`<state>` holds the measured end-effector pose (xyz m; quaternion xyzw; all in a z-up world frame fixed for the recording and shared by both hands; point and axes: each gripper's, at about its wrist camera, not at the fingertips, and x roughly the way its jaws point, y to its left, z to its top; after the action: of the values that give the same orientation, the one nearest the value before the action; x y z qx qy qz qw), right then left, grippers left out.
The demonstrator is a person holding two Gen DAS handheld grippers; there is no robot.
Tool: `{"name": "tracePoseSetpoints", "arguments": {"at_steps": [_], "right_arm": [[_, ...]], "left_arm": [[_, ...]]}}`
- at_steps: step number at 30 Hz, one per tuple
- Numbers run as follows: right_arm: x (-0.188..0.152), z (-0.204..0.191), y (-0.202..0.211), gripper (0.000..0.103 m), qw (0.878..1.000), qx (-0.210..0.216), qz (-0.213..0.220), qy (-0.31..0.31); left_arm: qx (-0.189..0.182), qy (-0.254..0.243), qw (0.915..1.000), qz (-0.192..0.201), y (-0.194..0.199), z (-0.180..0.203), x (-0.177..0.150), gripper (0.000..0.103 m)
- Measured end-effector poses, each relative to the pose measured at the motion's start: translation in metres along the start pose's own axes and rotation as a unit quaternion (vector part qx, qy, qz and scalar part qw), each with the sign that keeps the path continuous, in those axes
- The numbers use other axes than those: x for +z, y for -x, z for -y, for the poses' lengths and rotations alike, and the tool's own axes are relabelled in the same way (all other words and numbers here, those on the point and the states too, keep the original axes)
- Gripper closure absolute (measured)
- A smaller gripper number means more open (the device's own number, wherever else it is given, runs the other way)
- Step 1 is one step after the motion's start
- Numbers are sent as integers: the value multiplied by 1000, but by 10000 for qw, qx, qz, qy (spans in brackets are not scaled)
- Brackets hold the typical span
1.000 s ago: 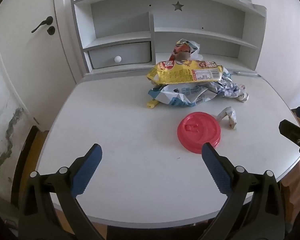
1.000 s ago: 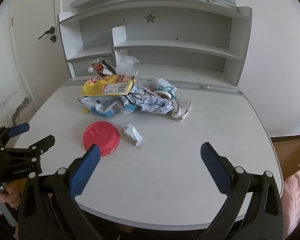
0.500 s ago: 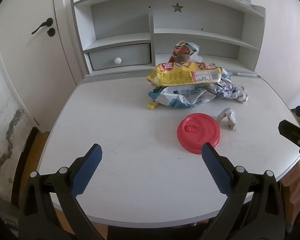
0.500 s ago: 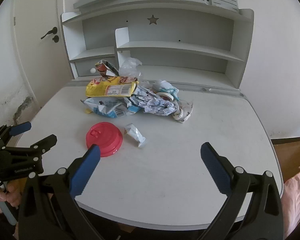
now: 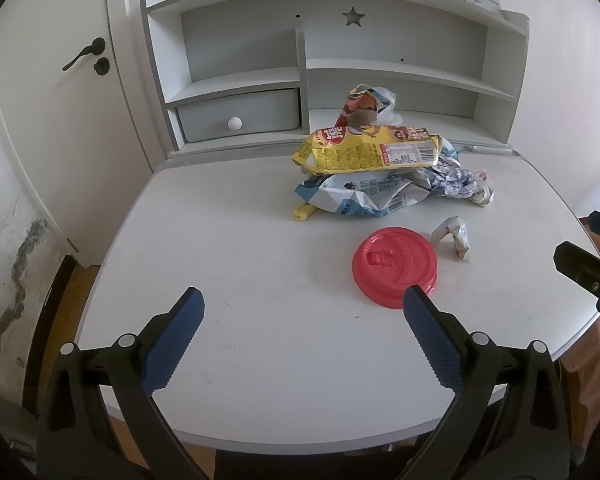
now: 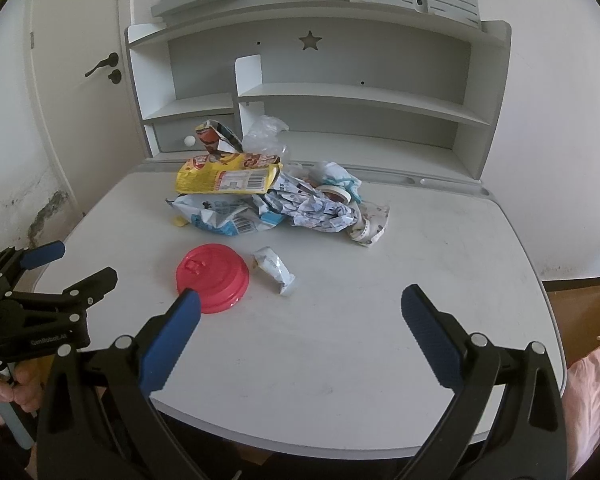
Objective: Collect trash
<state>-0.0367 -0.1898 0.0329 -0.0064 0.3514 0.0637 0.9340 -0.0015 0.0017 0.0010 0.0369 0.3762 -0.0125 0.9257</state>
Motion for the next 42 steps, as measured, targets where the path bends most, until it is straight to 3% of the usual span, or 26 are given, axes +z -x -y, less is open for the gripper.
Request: {"name": "tracePoseSetpoints", "arguments": {"at_steps": [42], "right_arm": [[-3, -3, -8, 6, 10000, 63, -70, -7]], "left_arm": [[14, -21, 10000, -36, -1, -1, -2, 6]]}}
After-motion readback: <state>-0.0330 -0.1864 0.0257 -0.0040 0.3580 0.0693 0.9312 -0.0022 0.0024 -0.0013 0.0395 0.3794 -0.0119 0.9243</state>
